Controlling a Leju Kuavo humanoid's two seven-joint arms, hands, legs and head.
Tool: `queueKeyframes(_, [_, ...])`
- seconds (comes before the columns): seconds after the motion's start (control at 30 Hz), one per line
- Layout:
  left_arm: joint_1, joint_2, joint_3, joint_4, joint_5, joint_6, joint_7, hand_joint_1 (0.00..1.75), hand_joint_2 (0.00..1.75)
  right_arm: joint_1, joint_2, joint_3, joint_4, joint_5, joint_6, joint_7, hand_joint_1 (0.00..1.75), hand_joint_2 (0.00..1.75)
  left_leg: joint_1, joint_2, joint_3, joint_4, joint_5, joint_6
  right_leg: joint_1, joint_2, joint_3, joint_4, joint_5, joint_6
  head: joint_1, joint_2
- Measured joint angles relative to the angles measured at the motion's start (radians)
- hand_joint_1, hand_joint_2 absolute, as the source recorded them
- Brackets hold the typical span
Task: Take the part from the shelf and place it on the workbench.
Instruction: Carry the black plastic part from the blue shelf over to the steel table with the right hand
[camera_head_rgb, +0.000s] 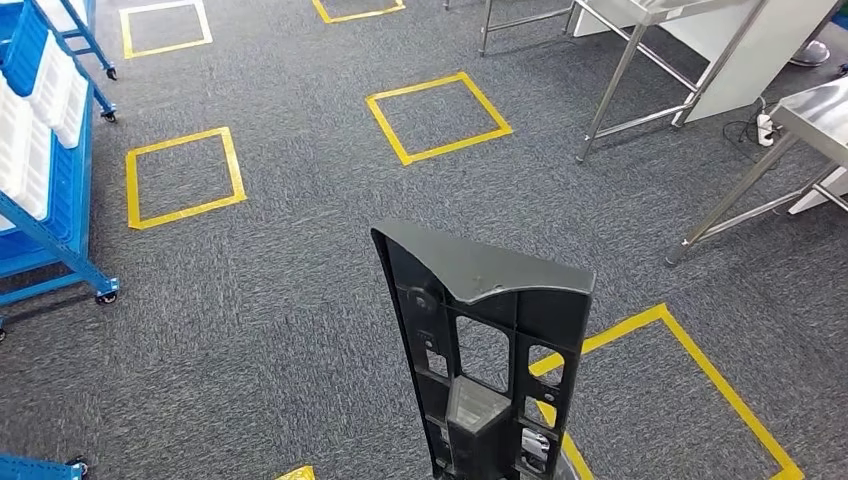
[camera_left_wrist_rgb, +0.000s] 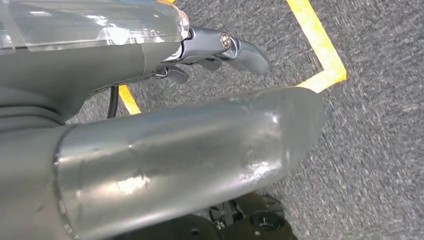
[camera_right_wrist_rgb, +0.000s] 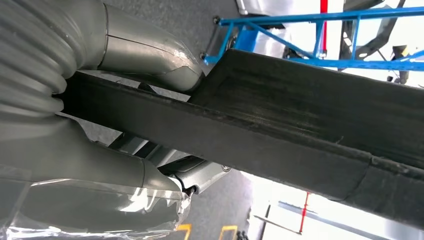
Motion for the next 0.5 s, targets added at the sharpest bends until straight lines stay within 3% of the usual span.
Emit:
queueKeyframes(0.07, [-0.001, 0.0, 0.0, 0.0, -0.002, 0.0, 0.0, 0.0, 0.0, 0.001, 0.002, 0.0, 0.0, 0.0, -0.005, 0.001, 1.75, 1.75, 0.003, 0.025, 0.004, -0.013, 0.008, 0.015, 0.002, -0.042, -0.019, 0.035, -0.022, 0.008, 0.0, 0.0])
queueKeyframes(0.13, [0.001, 0.0, 0.0, 0.0, -0.004, 0.0, 0.0, 0.0, 0.0, -0.001, 0.004, 0.0, 0.0, -0.001, -0.009, 0.002, 1.75, 1.75, 0.001, 0.05, 0.006, -0.019, 0.01, 0.022, 0.002, -0.104, -0.073, 0.143, -0.079, 0.014, 0.0, 0.0])
queueKeyframes(0.2, [0.004, 0.001, 0.0, 0.0, -0.007, 0.0, 0.0, 0.0, 0.0, -0.002, 0.005, 0.0, 0.0, -0.002, -0.01, 0.004, 1.75, 1.75, -0.002, 0.079, 0.007, -0.019, 0.007, 0.024, -0.003, -0.125, -0.128, 0.247, -0.114, 0.019, 0.0, 0.0])
queueKeyframes(0.23, [0.004, 0.001, 0.0, 0.0, -0.008, 0.0, 0.0, 0.0, 0.0, -0.001, 0.005, 0.0, 0.0, -0.003, -0.01, 0.004, 1.75, 1.75, -0.003, 0.093, 0.009, -0.019, 0.005, 0.024, -0.004, -0.129, -0.134, 0.257, -0.106, 0.02, 0.0, 0.0])
queueKeyframes(0.3, [0.002, 0.001, 0.0, 0.0, -0.009, 0.0, 0.001, 0.0, 0.0, 0.0, 0.006, 0.0, 0.001, -0.004, -0.01, 0.005, 1.75, 1.75, -0.005, 0.119, 0.015, -0.019, -0.001, 0.022, -0.003, -0.142, -0.09, 0.175, -0.048, 0.015, 0.0, 0.0])
queueKeyframes(0.37, [0.001, 0.001, 0.0, 0.0, -0.01, 0.0, 0.001, 0.0, 0.0, -0.001, 0.006, 0.0, 0.001, -0.004, -0.009, 0.005, 1.75, 1.75, -0.008, 0.14, 0.025, -0.02, -0.009, 0.016, 0.008, -0.189, -0.021, 0.046, -0.001, 0.001, 0.0, 0.0])
queueKeyframes(0.43, [0.0, 0.0, 0.0, 0.0, -0.01, 0.0, 0.001, 0.0, 0.0, -0.002, 0.006, 0.0, 0.0, -0.004, -0.009, 0.005, 1.75, 1.75, -0.01, 0.161, 0.033, -0.021, -0.015, 0.006, 0.022, -0.217, 0.007, -0.01, 0.004, -0.015, 0.0, 0.0])
queueKeyframes(0.5, [-0.003, 0.0, 0.0, 0.0, -0.01, 0.0, 0.001, 0.0, 0.0, 0.001, 0.006, 0.0, 0.0, -0.004, -0.01, 0.005, 1.75, 1.75, -0.01, 0.178, 0.041, -0.024, -0.022, -0.004, 0.022, -0.194, 0.009, -0.019, 0.006, -0.024, 0.0, 0.0])
